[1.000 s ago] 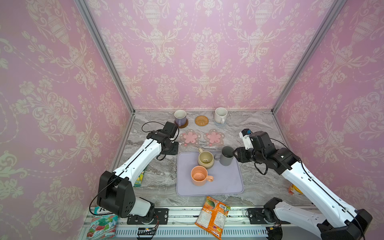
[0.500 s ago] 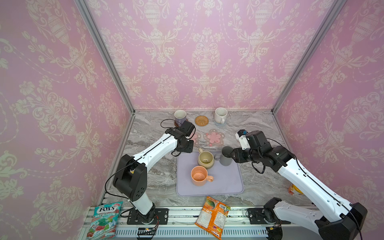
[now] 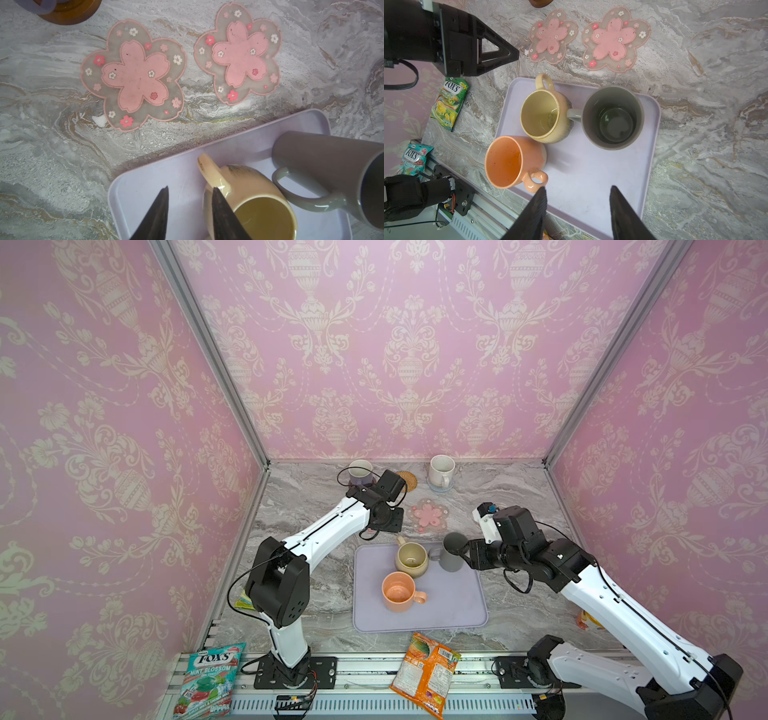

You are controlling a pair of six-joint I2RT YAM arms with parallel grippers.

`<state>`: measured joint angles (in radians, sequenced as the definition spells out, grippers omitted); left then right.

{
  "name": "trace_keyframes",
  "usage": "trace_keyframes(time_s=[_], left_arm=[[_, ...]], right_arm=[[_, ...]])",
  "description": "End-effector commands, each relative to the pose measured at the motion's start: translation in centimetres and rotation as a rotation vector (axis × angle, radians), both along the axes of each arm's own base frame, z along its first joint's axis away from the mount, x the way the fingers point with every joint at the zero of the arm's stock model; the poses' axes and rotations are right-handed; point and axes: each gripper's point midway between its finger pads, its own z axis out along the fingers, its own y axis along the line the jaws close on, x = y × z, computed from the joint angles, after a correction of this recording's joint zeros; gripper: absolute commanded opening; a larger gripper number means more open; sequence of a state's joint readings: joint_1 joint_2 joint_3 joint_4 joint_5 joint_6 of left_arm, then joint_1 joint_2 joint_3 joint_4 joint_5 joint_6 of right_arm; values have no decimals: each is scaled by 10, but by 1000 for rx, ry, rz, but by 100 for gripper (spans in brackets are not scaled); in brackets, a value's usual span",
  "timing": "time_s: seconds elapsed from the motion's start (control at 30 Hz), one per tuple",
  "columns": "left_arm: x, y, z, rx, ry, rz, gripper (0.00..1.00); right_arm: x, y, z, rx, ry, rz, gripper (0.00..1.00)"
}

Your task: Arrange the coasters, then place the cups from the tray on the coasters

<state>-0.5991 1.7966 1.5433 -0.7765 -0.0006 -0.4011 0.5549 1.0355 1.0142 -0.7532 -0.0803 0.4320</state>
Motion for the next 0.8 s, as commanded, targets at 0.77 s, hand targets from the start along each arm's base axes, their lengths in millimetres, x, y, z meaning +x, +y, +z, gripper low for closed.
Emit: trace_keyframes(time_s=[0.77], left_arm=[[-49,-116,-37,17,98,-315,30]], right_arm=[[-22,-20,-22,-14,45,-91,48]])
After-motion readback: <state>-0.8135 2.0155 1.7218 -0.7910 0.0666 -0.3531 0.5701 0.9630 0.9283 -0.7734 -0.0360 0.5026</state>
